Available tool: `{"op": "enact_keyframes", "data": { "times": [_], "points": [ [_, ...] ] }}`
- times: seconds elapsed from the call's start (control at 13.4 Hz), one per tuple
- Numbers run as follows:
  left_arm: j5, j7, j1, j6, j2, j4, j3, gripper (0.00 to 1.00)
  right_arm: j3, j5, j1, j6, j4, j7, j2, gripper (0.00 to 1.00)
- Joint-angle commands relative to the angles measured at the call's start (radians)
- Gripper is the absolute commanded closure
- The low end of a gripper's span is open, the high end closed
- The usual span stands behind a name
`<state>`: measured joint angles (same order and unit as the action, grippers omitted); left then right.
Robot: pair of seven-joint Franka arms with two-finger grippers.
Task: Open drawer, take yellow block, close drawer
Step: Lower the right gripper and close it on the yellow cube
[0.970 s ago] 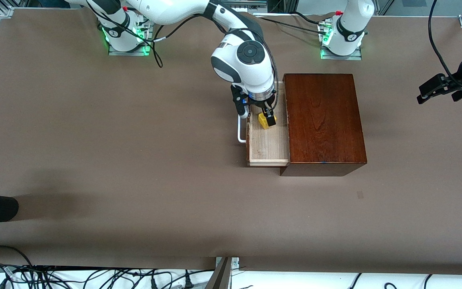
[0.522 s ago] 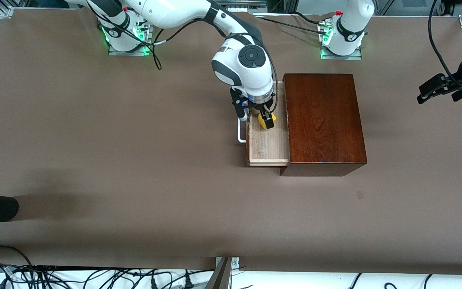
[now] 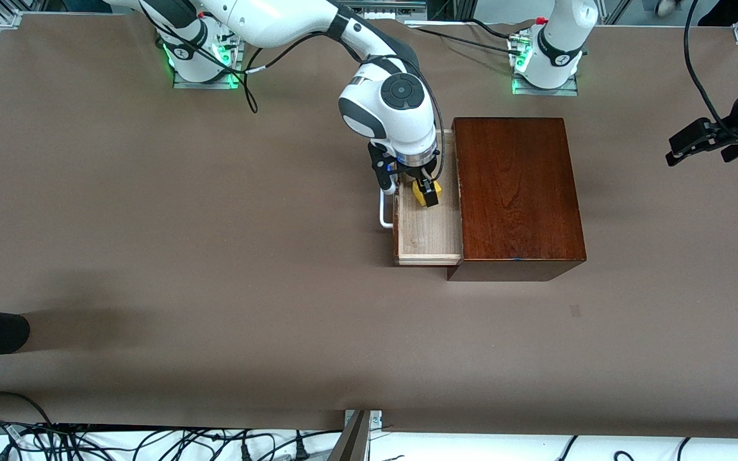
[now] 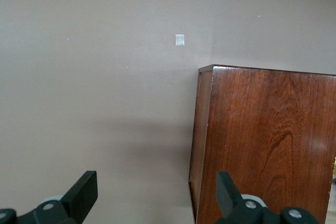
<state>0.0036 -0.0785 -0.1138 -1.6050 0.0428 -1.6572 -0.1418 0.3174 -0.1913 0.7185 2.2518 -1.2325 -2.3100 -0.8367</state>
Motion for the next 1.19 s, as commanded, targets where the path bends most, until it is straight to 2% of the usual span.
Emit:
{"op": "enact_keyframes", "data": {
  "times": [0.0, 0.15, 0.3, 0.45, 0.6, 1.12],
  "points": [
    [-0.016, 0.022, 0.011, 0.017, -0.009, 0.020, 0.005, 0.00, -0.006, -0.017, 0.012, 0.023, -0.001, -0.008, 0.001, 0.03],
    [-0.016, 0.020, 0.011, 0.017, -0.009, 0.020, 0.005, 0.00, -0.008, -0.017, 0.012, 0.023, -0.001, 0.001, 0.002, 0.12],
    [-0.016, 0.020, 0.009, 0.017, -0.009, 0.020, 0.007, 0.00, -0.006, -0.017, 0.013, 0.023, -0.001, 0.040, 0.001, 0.31],
    [-0.016, 0.020, 0.009, 0.017, -0.009, 0.020, 0.007, 0.00, -0.006, -0.019, 0.013, 0.022, -0.001, 0.089, 0.002, 0.60],
    [-0.016, 0.020, 0.009, 0.017, -0.009, 0.020, 0.007, 0.00, -0.006, -0.019, 0.013, 0.022, -0.001, 0.123, 0.002, 1.00],
    [-0.017, 0.020, 0.009, 0.017, -0.009, 0.022, 0.008, 0.00, -0.006, -0.030, 0.002, 0.000, 0.007, 0.147, 0.027, 1.00]
  ]
}}
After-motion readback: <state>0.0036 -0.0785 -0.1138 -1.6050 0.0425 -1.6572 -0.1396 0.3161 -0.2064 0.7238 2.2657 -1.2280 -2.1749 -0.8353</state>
